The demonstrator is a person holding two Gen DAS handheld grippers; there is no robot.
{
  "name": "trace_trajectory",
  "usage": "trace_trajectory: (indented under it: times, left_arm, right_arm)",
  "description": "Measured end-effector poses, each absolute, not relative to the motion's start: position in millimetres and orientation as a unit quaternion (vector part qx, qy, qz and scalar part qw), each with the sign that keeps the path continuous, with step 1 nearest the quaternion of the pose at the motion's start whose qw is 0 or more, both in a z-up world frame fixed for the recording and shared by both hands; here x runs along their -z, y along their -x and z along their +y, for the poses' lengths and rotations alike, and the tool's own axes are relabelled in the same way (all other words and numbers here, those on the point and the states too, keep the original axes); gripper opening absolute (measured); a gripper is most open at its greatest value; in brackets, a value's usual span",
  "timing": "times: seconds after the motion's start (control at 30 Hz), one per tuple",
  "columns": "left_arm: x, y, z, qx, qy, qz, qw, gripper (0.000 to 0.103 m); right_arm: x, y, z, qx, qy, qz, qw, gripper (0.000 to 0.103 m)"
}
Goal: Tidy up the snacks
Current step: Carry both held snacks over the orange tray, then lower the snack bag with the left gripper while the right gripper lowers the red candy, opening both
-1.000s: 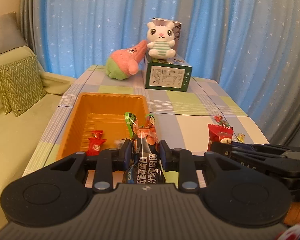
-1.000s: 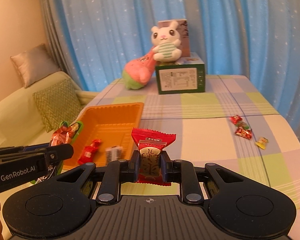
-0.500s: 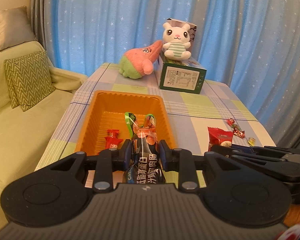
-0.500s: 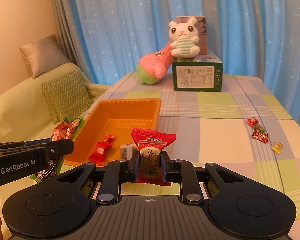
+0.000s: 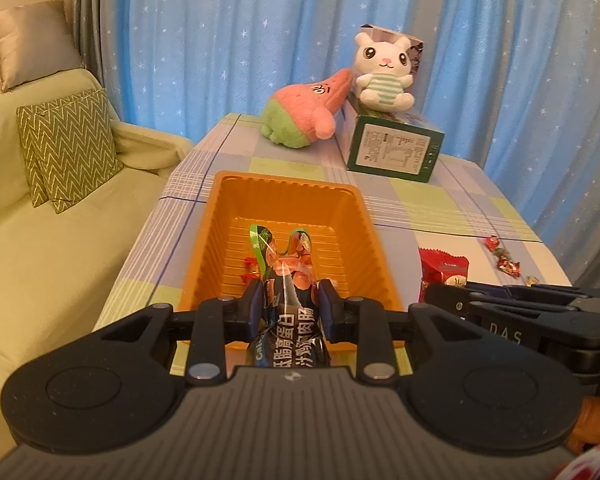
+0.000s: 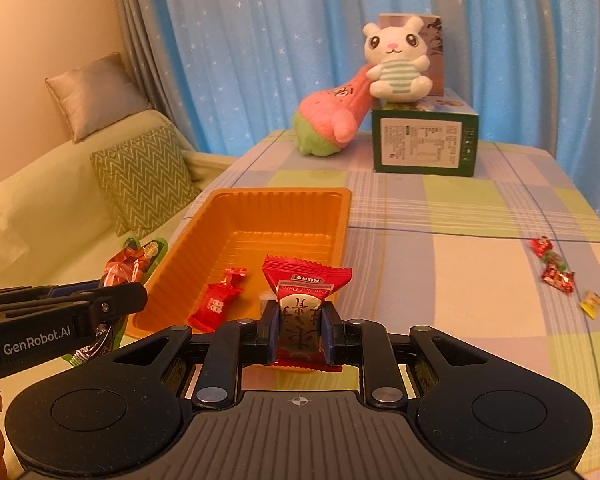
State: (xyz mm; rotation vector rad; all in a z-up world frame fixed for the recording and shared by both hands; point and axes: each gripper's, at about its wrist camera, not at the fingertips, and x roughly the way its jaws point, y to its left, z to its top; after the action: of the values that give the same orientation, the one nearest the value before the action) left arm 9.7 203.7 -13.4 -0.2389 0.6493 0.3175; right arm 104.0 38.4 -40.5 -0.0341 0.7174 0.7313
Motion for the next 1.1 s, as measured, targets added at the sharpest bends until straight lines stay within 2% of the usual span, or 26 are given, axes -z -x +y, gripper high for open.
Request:
trace_trajectory:
  times: [0.5,1.1]
  left_arm:
    - [33,-51,240,-0.151,0.116,0.338,0.922,0.026]
    - [50,-80,255,-0.14,0.114,0.356,0.917,0.026]
  right_arm:
    - [55,-137,87,-0.369,0.018,0.371,0.852,0.022]
    - [69,-161,100,-0.362,0.011,0.387,0.848,0.022]
